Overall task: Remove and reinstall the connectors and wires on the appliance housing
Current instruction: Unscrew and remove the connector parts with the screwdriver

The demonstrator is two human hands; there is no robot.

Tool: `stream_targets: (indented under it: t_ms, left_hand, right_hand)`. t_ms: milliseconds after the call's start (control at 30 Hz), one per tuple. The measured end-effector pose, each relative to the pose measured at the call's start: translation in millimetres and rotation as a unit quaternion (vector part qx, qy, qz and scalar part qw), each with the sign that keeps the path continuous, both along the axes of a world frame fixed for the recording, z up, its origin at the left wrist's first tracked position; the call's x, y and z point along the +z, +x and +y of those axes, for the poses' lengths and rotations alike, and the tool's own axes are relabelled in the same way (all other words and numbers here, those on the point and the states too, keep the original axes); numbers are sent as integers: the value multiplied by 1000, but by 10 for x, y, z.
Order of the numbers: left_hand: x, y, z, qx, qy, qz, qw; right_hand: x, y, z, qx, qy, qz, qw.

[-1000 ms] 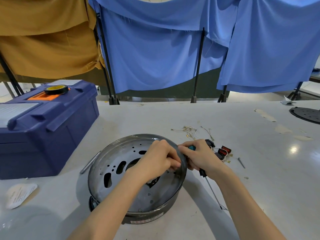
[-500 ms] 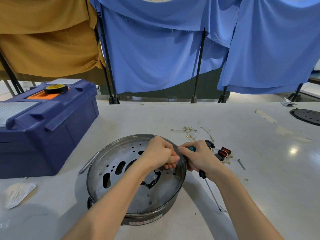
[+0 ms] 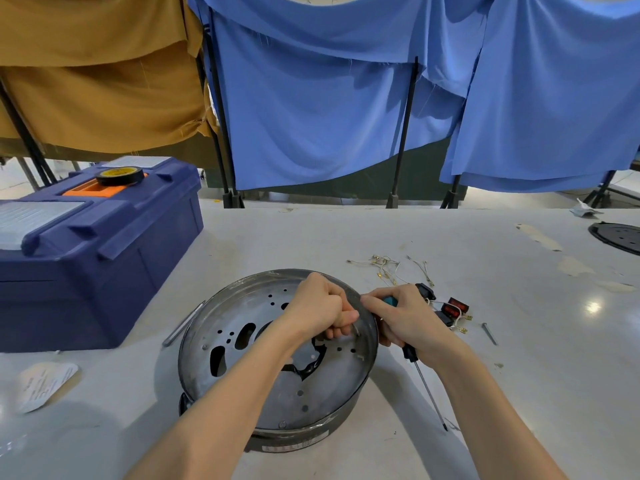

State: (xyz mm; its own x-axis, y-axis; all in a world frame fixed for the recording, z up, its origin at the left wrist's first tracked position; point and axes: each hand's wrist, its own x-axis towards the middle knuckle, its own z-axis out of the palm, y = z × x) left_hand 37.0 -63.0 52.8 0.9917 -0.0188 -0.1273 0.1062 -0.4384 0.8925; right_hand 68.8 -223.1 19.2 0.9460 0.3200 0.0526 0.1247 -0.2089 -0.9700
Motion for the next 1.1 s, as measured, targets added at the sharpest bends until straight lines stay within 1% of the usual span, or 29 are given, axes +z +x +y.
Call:
stream_targets:
  t_ms: [267,400,533,700,833,1100]
  left_hand:
    - [-42,-58,-106,-53,-9,21,998]
    - [-4,-16,-121,-4,-25,3,1000]
    - [-20,-17,-96,-3,-25,8,1000]
    - [-85,22,-1,22,42,-35,998]
    - [-135,1,-33,-21,64,-42,997]
    - [-143,7,-88,-76,128,-100,984]
  right_hand:
    - [3,9,-7,3,-15,-4,1000]
    - [0,-12,-13,9,-3,-1,1000]
    - [-5,-4,-16,8,1,3,1000]
    - [-14,-9,-22,7,10,12,1000]
    - [-7,-20,-35,14,10,14,1000]
    - [34,-58,-38,6,-7,18,1000]
